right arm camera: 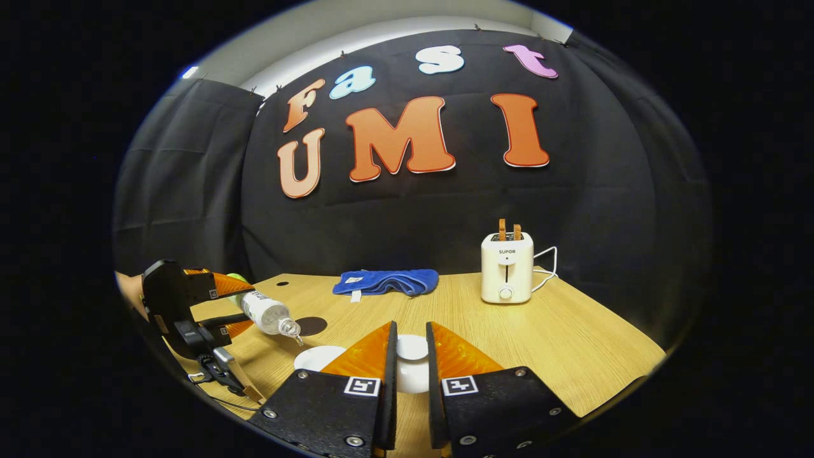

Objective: Open the teacup lid with one hand, grasp the water bottle and pour water into the teacup with the other hand; after pouring, place the water bottle on the coaster and then close the teacup lid.

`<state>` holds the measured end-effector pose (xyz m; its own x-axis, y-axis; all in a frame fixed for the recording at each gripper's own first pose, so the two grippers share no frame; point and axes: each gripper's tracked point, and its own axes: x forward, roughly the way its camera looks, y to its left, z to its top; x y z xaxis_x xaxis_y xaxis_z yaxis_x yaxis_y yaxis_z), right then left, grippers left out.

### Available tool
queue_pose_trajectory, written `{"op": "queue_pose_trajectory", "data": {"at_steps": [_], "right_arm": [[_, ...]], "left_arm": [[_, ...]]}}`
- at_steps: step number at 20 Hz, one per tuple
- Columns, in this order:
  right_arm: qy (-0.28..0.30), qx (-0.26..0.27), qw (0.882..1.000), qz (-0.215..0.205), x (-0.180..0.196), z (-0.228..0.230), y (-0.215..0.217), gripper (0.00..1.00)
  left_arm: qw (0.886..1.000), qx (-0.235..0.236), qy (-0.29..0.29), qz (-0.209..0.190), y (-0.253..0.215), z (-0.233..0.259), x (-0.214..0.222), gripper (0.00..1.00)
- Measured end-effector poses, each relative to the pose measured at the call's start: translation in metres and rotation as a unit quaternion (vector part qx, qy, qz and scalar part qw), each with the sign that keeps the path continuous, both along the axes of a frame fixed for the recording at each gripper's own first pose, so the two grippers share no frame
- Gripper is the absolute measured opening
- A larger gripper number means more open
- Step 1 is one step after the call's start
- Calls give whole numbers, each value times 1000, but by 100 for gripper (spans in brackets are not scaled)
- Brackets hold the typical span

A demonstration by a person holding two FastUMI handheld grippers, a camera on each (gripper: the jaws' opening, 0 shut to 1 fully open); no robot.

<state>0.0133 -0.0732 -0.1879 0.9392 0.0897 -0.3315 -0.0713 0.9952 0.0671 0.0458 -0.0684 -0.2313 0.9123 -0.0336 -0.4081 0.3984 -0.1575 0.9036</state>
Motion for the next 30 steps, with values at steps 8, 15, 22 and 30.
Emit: {"op": "queue_pose_trajectory", "data": {"at_steps": [8, 15, 22, 30], "right_arm": [[-1, 0, 1000, 13, 0, -1, 8, 21], [-3, -2, 1000, 20, -1, 1, 12, 21], [-3, -5, 1000, 30, 0, -1, 19, 21], [-5, -12, 999, 40, -1, 0, 23, 21]], "left_arm": [[999, 21, -20, -16, -4, 9, 1, 64], [997, 42, -47, -34, -9, 18, 5, 64], [995, 60, -71, -47, -10, 28, 11, 63], [989, 95, -88, -75, -15, 37, 14, 64]]}}
